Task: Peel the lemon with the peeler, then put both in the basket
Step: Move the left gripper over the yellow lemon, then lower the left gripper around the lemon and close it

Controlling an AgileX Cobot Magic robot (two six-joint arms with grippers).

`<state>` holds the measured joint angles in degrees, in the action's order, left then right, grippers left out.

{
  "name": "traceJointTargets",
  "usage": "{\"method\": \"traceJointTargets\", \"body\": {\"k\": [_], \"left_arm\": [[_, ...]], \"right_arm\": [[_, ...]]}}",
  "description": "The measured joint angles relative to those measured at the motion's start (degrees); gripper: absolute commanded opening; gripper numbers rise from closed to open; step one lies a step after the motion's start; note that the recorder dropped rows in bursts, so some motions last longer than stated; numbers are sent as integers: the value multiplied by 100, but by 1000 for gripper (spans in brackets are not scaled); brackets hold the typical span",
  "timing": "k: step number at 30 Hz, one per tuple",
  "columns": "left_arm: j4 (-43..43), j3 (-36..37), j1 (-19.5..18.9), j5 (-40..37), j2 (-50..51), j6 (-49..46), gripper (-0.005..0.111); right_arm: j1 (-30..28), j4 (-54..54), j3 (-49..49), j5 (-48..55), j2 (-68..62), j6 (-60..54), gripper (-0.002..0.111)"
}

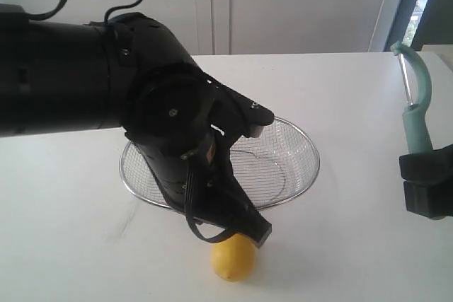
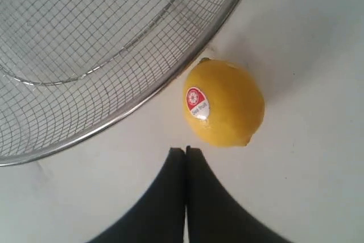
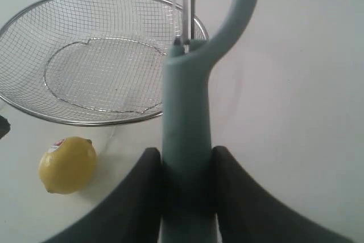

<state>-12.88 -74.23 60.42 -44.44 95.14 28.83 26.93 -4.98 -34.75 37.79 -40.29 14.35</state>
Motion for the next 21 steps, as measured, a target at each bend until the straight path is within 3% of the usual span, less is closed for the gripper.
{"method": "traceJointTargets", "body": {"k": [10, 14, 21], "left_arm": [[606, 0, 0, 190, 386, 341, 2], [800, 0, 0, 194, 569, 485, 17], [867, 0, 0, 194, 599, 796, 59]], "right_arm": [[0, 0, 0, 0, 0, 0, 0], [0, 0, 0, 0, 0, 0, 0], [0, 0, 0, 0, 0, 0, 0]]}}
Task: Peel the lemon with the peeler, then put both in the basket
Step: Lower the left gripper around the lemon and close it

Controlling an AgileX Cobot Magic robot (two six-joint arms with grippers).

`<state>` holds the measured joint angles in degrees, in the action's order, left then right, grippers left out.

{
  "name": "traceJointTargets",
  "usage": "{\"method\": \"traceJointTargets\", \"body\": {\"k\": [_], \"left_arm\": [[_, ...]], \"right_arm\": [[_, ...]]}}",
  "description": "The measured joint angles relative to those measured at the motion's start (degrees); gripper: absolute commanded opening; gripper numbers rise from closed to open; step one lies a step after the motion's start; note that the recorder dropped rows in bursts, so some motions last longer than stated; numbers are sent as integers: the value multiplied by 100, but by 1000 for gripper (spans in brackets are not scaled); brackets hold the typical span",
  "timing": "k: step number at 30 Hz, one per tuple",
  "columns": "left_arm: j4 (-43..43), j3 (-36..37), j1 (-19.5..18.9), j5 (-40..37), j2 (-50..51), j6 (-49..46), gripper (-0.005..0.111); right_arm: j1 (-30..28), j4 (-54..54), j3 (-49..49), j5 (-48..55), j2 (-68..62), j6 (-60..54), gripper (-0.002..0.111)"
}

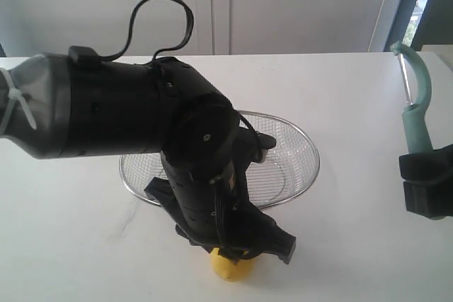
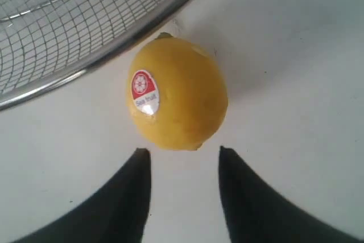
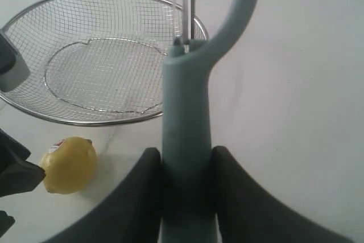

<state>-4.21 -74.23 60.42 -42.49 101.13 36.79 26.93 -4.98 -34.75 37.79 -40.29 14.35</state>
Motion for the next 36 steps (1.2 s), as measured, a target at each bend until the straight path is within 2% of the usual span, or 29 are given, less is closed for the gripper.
{"method": "traceJointTargets", "body": {"k": [3, 6, 36], "left_arm": [[12, 0, 0, 54, 0, 109, 69], [12, 0, 0, 196, 0, 145, 74], [-32, -4, 0, 510, 604, 302, 74]], "right_arm": [[0, 0, 0, 0, 0, 0, 0], [0, 0, 0, 0, 0, 0, 0], [0, 0, 0, 0, 0, 0, 0]]}}
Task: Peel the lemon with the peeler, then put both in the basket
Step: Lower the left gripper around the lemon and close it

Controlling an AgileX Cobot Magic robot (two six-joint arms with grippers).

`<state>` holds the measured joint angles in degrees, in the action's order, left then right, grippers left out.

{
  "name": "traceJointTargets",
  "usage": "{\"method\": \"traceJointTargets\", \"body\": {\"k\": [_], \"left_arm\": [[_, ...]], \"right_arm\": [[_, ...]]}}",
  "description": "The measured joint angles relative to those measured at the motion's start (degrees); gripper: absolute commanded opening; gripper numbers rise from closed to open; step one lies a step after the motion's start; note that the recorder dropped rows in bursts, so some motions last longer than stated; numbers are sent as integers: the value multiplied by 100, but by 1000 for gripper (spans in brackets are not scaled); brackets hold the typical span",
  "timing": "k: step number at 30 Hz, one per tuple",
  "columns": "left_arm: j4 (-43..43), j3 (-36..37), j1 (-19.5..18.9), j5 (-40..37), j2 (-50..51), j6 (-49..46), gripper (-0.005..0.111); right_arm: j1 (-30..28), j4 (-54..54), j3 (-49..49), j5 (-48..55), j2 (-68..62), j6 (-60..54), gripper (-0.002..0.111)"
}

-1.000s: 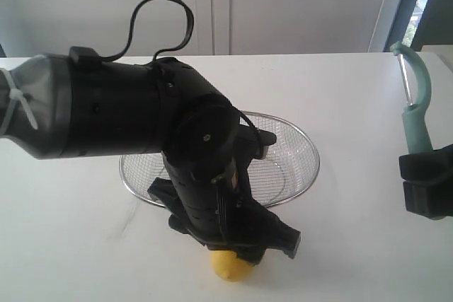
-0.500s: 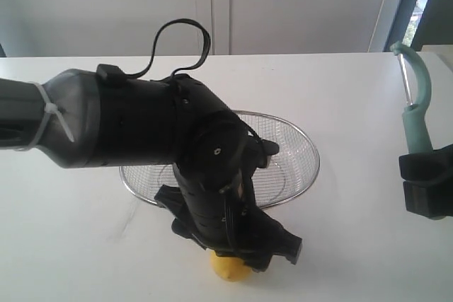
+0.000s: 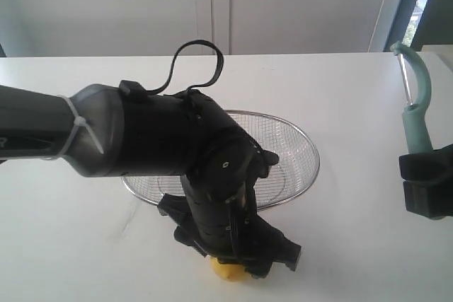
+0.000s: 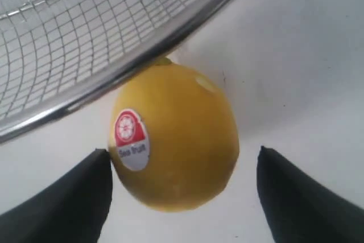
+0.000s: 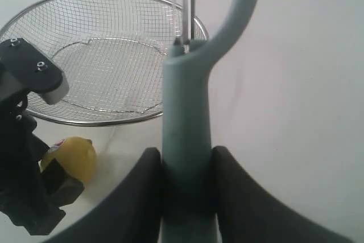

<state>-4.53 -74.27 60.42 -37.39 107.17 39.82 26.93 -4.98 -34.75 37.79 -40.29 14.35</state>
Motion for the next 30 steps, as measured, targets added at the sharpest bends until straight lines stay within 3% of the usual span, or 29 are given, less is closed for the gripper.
{"method": "traceJointTargets", "body": {"k": [12, 30], "left_arm": [[-314, 0, 0, 372, 201, -12, 74], [-393, 0, 0, 510, 515, -1020, 74]], "right_arm": [[0, 0, 0, 0, 0, 0, 0], [0, 0, 0, 0, 0, 0, 0]]}}
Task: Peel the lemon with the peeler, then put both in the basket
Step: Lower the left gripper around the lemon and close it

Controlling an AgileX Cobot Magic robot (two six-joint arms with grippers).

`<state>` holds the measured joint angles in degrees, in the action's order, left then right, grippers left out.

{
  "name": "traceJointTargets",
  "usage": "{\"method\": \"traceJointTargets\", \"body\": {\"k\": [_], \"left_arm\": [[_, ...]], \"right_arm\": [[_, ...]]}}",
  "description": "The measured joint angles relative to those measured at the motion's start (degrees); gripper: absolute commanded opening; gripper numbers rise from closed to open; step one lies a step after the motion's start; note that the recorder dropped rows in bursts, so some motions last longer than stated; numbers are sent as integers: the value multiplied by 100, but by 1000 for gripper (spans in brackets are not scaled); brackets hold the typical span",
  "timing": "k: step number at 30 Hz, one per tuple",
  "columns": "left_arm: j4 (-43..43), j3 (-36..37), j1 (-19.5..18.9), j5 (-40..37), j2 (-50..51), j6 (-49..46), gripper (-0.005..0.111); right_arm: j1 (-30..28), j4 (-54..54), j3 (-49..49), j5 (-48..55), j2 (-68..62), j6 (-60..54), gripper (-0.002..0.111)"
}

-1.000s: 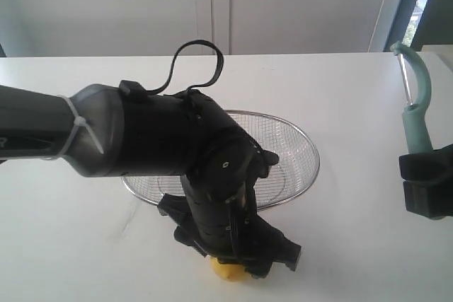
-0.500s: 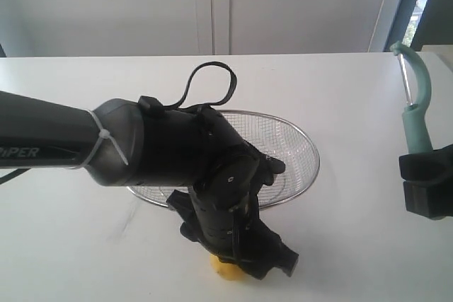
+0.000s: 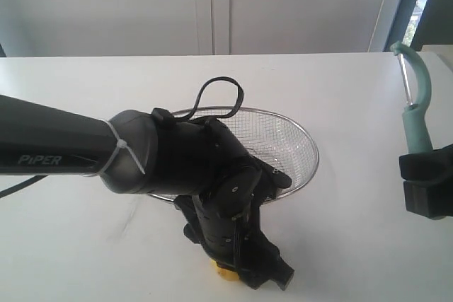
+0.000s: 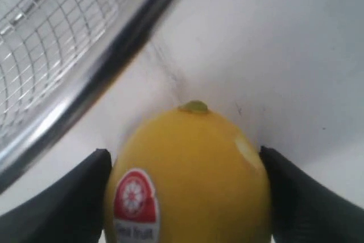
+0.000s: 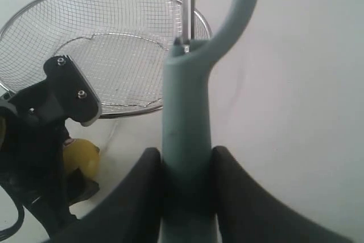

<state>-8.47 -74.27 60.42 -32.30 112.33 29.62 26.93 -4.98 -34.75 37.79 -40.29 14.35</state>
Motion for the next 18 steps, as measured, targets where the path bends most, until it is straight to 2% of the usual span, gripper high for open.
{"method": "traceJointTargets", "body": {"k": [9, 18], "left_arm": [[0, 0, 0, 38, 24, -103, 70], [0, 0, 0, 38, 24, -122, 28]], "right_arm": [[0, 0, 0, 0, 0, 0, 0], [0, 0, 0, 0, 0, 0, 0]]}}
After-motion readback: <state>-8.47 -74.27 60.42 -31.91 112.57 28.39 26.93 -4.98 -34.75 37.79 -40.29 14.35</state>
